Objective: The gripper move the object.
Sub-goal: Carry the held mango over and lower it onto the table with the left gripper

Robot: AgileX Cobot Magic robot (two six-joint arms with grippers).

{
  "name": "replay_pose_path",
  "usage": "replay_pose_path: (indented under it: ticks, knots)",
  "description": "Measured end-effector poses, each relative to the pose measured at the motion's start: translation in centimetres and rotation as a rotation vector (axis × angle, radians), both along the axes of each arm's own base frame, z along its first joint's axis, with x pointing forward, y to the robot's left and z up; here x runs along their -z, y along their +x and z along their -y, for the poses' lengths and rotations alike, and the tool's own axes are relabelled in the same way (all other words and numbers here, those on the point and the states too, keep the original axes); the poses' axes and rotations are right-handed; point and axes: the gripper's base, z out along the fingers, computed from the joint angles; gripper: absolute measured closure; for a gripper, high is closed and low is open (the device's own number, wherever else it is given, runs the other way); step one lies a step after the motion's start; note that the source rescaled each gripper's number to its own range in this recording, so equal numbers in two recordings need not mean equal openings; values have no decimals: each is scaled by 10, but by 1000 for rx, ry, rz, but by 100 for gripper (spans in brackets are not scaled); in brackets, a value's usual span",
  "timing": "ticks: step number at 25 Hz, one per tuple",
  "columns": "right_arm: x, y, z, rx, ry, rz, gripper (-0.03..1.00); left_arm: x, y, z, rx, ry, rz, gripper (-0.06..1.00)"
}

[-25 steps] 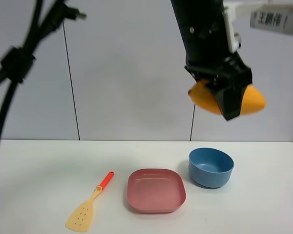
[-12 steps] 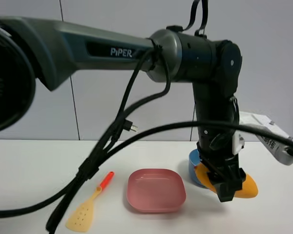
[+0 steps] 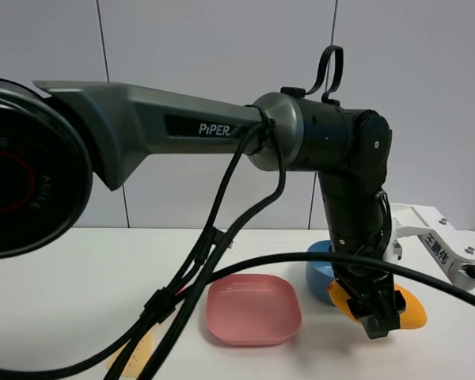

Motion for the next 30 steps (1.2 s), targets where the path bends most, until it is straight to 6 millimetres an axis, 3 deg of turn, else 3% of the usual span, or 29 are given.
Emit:
replay_pose_path:
  ticks: [15, 30]
  knots:
    - [0, 0, 0, 0, 0, 0, -3, 26, -5, 7, 54, 6, -9, 94]
    - [0, 0, 0, 0, 0, 0, -3, 27, -4, 9, 59, -15, 7, 94]
